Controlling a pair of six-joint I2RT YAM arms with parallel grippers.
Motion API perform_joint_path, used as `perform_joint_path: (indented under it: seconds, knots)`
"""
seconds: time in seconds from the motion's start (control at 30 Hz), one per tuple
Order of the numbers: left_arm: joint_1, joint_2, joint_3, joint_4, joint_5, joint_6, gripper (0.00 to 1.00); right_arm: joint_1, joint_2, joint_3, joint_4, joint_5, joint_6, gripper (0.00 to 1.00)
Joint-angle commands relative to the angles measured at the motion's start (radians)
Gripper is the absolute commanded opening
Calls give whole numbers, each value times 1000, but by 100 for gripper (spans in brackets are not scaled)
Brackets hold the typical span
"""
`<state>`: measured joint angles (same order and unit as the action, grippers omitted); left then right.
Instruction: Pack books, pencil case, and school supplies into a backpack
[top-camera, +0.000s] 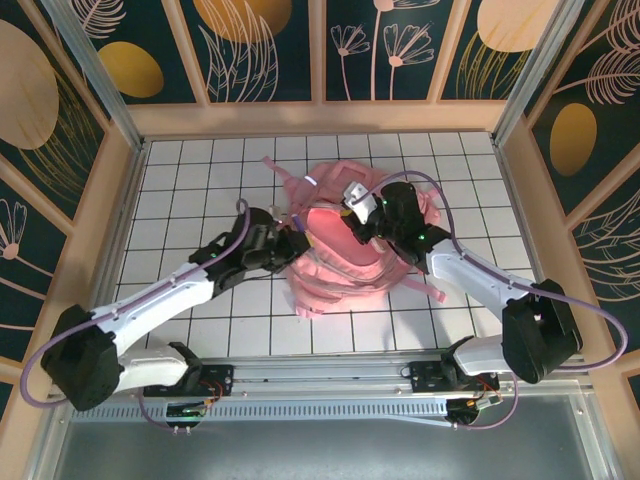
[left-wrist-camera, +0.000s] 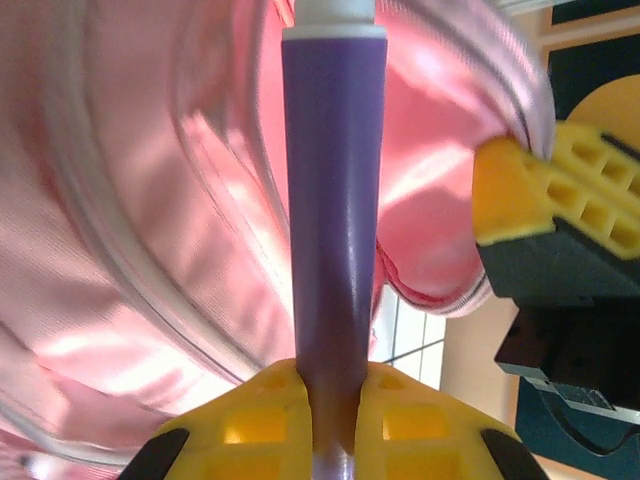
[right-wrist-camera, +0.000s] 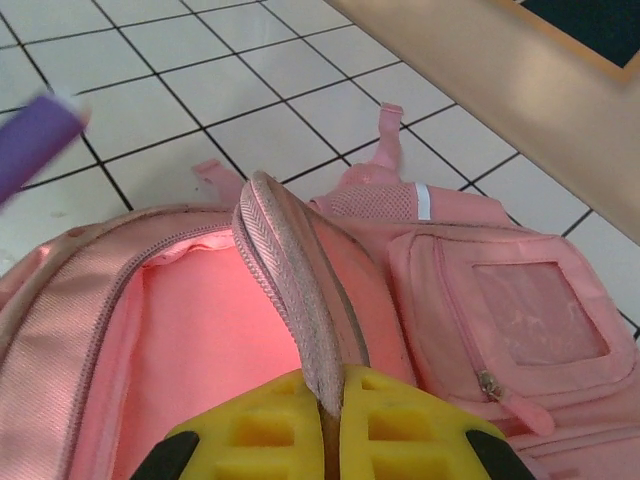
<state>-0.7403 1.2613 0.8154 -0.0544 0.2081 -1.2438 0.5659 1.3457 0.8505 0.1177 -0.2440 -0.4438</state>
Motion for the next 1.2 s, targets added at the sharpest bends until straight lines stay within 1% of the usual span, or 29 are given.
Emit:
perform_joint_path:
  seconds: [0.0, 0.07, 0.13, 0.33, 0.37, 0.4, 0.43, 0.47, 0.5, 0.57, 0.63, 0.73, 0.83, 0.93, 1.0, 1.07, 1.1, 1.17]
  knots:
    - [-41, 62, 53, 99, -110, -154, 7, -12, 5, 3, 145, -3, 92, 0]
    - [-54, 106, 46, 182, -127, -207, 7, -12, 10, 5, 150, -19, 108, 0]
    - [-58, 146, 60, 242, -135, -223, 8, -11, 11, 5, 156, -30, 122, 0]
    - [-60, 274, 136, 275, -198, -231, 12, -2, -1, -11, 165, -35, 141, 0]
    - [-59, 296, 143, 298, -202, -233, 17, 0, -5, -14, 165, -31, 141, 0]
    - [-58, 317, 148, 316, -199, -242, 24, 0, -9, -16, 163, -30, 140, 0]
    - [-56, 338, 150, 348, -196, -245, 32, 1, -12, -21, 162, -27, 140, 0]
    - [-57, 360, 165, 351, -191, -235, 43, 0, -15, -26, 159, -24, 140, 0]
    - [-54, 378, 202, 308, -190, -225, 53, 0, -17, -29, 157, -18, 138, 0]
    - [-43, 395, 243, 189, -198, -199, 68, -2, -22, -34, 146, -10, 125, 0]
    - [-27, 365, 216, 160, -203, -175, 70, -4, -26, -34, 125, -5, 105, 0]
    - [21, 254, 127, 119, -218, -144, 70, -11, -28, -30, 97, 2, 58, 0]
    - [61, 120, 90, 3, -258, -8, 71, -12, -28, -24, 66, 9, -16, 0]
    - [102, 12, 93, -145, -303, 165, 82, -12, -26, -7, 36, 27, -82, 0]
    - [134, -45, 86, -166, -308, 332, 83, -12, -31, -1, 14, -7, -159, 0]
    - [147, -92, 76, -101, -306, 602, 92, -13, -44, -8, 4, -84, -253, 0]
    - [148, -107, 64, -61, -286, 724, 94, -13, -48, -11, 4, -106, -281, 0]
    - [149, -122, 21, 38, -157, 1025, 93, -13, -38, 5, -21, -134, -335, 0]
